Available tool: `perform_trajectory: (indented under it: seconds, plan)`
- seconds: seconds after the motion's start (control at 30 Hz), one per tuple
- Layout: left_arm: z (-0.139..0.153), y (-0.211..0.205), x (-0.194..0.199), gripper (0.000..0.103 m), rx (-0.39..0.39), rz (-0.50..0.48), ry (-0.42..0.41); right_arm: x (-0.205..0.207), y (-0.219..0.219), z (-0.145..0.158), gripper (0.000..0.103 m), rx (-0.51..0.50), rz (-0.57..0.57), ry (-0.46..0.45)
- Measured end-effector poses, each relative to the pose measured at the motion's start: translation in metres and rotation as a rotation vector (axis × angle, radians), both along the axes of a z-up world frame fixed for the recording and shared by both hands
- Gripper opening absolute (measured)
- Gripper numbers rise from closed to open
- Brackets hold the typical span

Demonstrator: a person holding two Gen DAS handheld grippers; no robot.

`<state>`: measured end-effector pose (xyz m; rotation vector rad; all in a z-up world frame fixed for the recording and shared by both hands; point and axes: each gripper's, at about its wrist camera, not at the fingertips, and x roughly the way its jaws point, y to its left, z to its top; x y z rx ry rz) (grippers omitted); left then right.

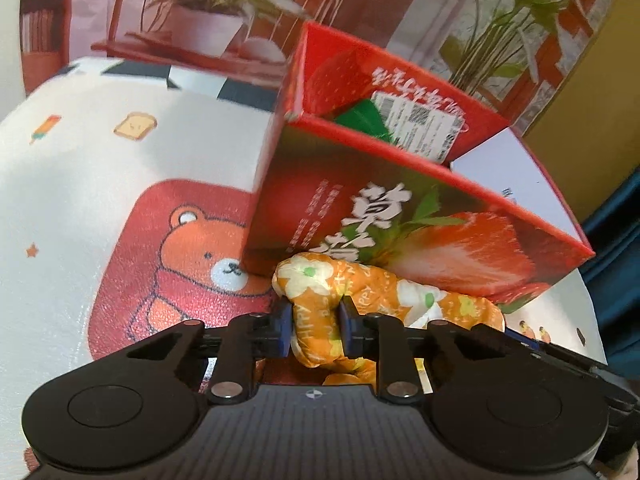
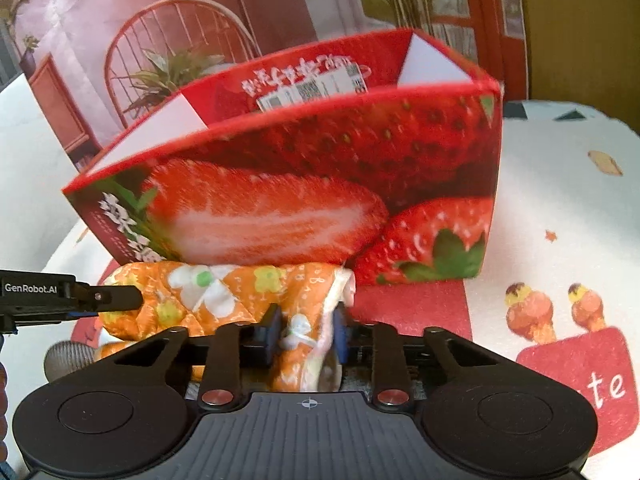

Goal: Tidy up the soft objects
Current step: 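Close both grippers on the orange floral plush and lift it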

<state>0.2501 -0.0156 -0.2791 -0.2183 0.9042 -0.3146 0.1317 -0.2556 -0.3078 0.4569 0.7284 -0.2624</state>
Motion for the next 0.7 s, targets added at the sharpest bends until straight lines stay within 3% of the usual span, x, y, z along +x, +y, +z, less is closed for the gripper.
perform_trajectory:
  seconds: [0.7]
  plan:
    - [0.087,-0.008,-0.047,0.025,0.013,-0.039,-0.254,-0.033,0.005,0.087,0.016,-0.126,-0.001,-0.202]
